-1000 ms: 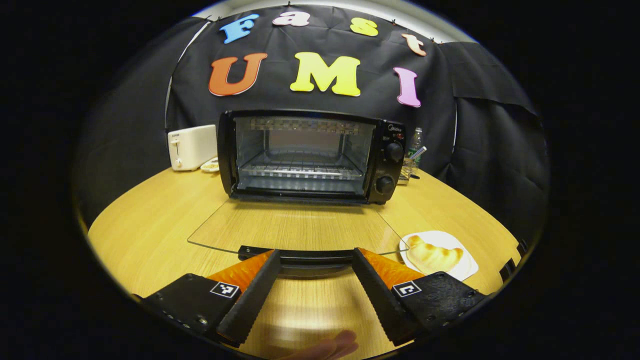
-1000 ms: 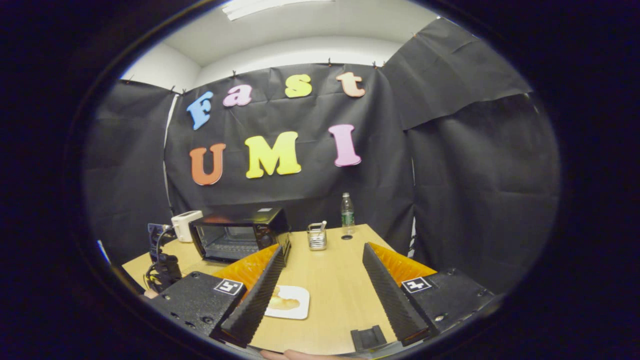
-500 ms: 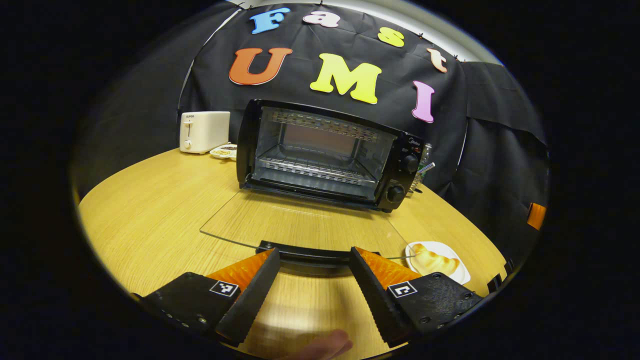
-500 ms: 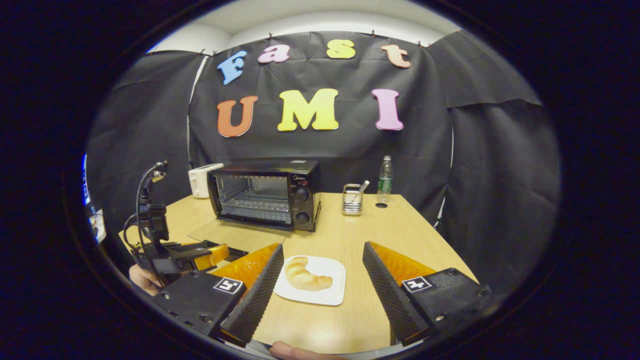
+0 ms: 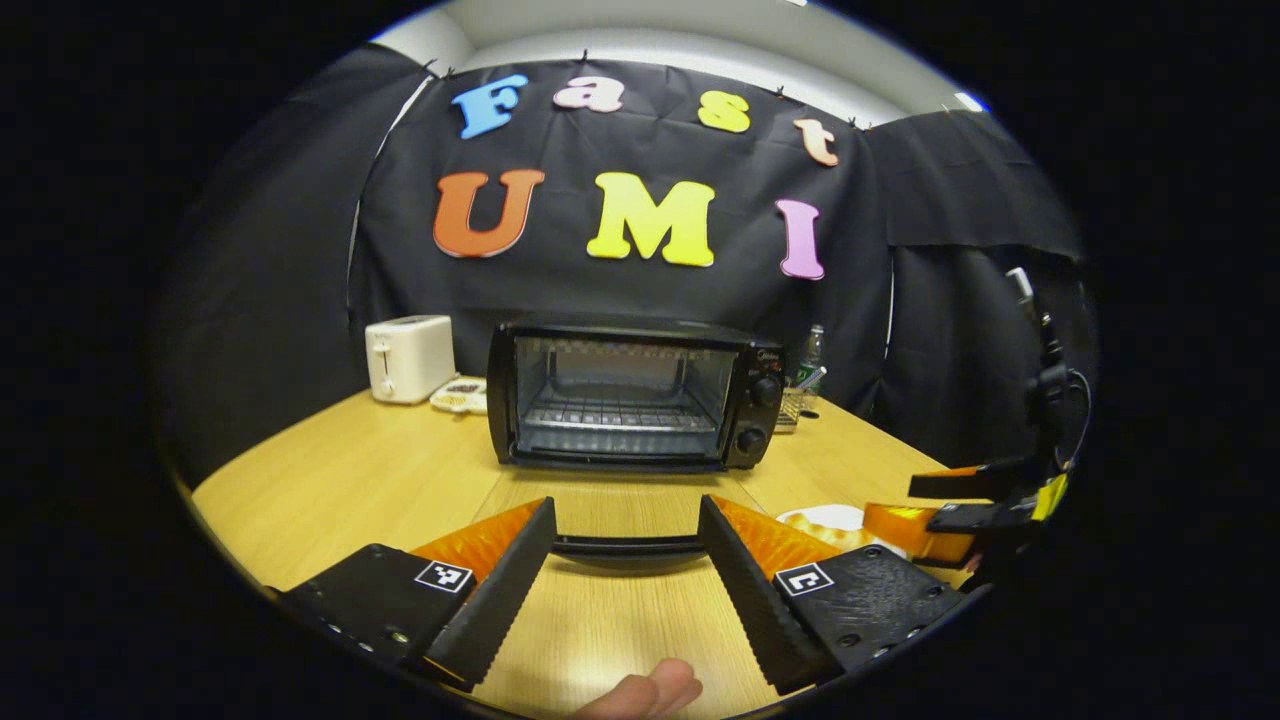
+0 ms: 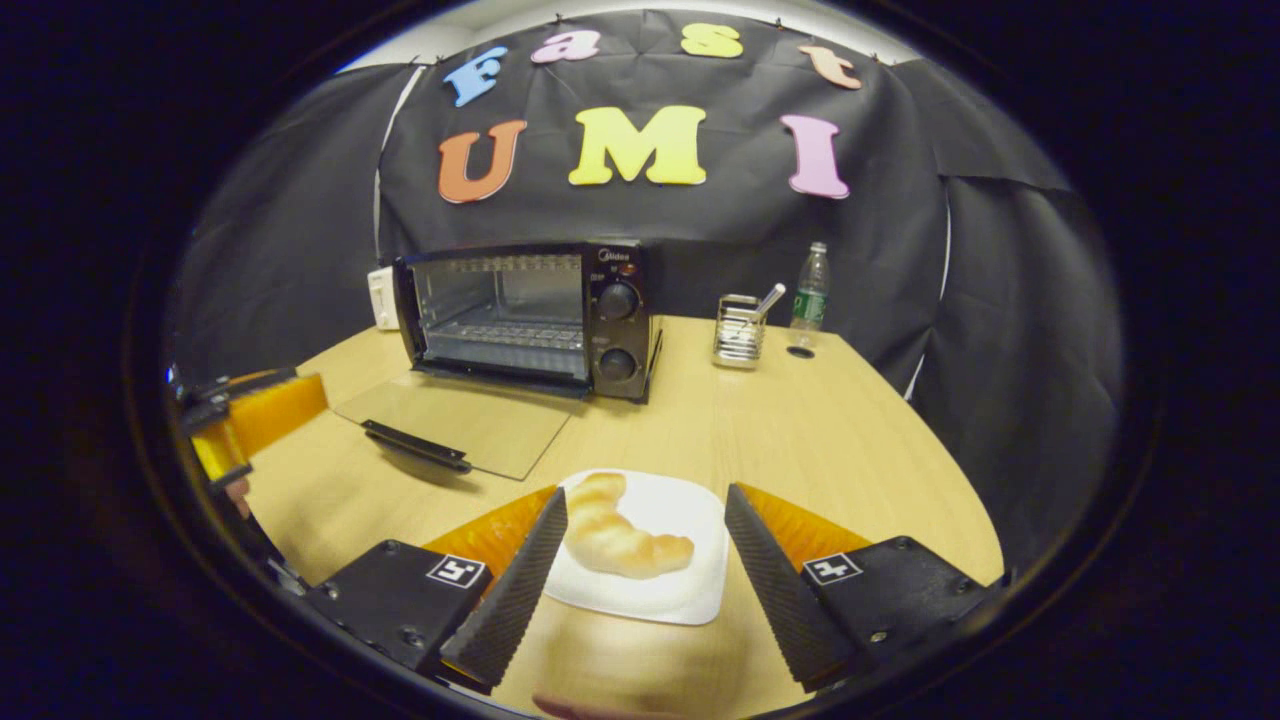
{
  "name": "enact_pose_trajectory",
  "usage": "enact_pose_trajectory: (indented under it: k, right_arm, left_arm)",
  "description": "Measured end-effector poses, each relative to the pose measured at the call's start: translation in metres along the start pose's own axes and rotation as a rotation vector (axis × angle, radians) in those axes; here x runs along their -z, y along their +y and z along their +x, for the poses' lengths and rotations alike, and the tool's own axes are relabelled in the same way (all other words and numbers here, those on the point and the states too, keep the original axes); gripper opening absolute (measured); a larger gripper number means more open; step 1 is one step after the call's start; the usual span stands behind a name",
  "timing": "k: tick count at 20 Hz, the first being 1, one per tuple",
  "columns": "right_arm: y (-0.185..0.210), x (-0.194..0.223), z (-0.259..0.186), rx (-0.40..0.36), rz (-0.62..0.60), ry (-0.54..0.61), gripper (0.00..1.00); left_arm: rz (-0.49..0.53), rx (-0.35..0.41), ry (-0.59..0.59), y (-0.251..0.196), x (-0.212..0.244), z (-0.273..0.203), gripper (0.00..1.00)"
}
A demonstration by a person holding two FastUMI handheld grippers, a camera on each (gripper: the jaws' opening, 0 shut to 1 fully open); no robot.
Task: Open the electric oven with the left hand, put the food in, and close the electric oven.
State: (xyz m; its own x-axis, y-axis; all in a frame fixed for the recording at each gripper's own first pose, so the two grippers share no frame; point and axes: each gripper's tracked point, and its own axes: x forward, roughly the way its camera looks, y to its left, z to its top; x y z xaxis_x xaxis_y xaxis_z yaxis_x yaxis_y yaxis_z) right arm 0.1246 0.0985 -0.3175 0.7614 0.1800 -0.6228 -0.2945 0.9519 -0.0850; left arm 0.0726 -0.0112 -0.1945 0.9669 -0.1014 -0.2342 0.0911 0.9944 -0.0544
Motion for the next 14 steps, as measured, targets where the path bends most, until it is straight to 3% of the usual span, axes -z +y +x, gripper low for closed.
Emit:
enact_pose_trajectory:
  k: [4,8,14]
  right_arm:
    - [0.011,0.008,0.016,-0.035,-0.044,0.041,1.00]
    - [0.016,0.016,0.031,-0.048,-0.072,0.078,0.96]
    - [0.023,0.025,0.044,-0.056,-0.062,0.117,0.94]
  left_arm:
    - [-0.002,-0.018,-0.094,0.003,-0.043,-0.038,0.94]
    - [0.045,-0.057,-0.188,0.014,-0.080,-0.077,0.94]
    - [0.041,-0.067,-0.264,0.021,-0.109,-0.125,0.94]
